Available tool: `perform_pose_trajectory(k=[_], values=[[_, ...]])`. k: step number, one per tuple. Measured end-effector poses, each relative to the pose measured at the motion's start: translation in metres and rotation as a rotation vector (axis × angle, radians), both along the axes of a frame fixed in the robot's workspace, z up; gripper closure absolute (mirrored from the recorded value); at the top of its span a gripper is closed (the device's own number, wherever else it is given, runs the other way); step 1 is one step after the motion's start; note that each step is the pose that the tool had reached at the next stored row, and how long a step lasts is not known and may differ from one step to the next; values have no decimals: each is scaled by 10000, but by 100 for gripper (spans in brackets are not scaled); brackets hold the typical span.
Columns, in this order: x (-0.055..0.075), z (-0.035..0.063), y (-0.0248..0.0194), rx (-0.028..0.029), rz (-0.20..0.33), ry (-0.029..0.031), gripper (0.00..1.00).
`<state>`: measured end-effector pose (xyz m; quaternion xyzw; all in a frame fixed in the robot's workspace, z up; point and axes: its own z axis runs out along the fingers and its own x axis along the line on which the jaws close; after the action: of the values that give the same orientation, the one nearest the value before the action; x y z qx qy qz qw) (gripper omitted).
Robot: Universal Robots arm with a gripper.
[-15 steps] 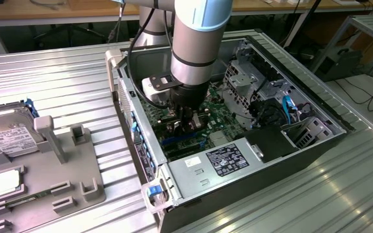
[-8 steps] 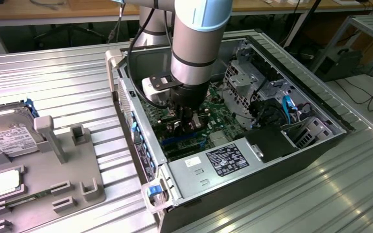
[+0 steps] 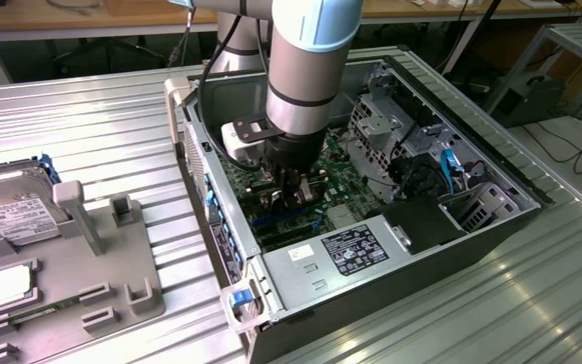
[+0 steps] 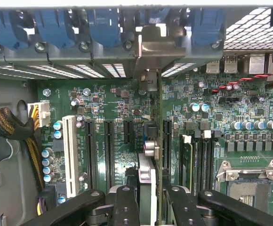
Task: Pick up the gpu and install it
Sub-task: 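Insert the gpu into the slot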
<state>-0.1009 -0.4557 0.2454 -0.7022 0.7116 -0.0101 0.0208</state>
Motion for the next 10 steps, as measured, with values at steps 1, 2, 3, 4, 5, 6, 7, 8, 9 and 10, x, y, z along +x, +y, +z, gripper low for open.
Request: perform_pose_trajectory(k=[1, 2, 3, 4, 5, 6, 7, 8, 9, 10], values=[[-1, -3, 0, 0, 0, 0, 72], [-1, -7, 0, 0, 0, 0, 72], [-2, -10, 0, -1, 0, 0, 72], [-2, -12, 0, 0, 0, 0, 72], [-2, -13, 0, 0, 0, 0, 72], [-2, -13, 0, 0, 0, 1, 72], [-2, -13, 0, 0, 0, 0, 72], [-2, -13, 0, -1, 0, 0, 72], [-2, -13, 0, -1, 0, 0, 72], [-2, -13, 0, 0, 0, 0, 72]])
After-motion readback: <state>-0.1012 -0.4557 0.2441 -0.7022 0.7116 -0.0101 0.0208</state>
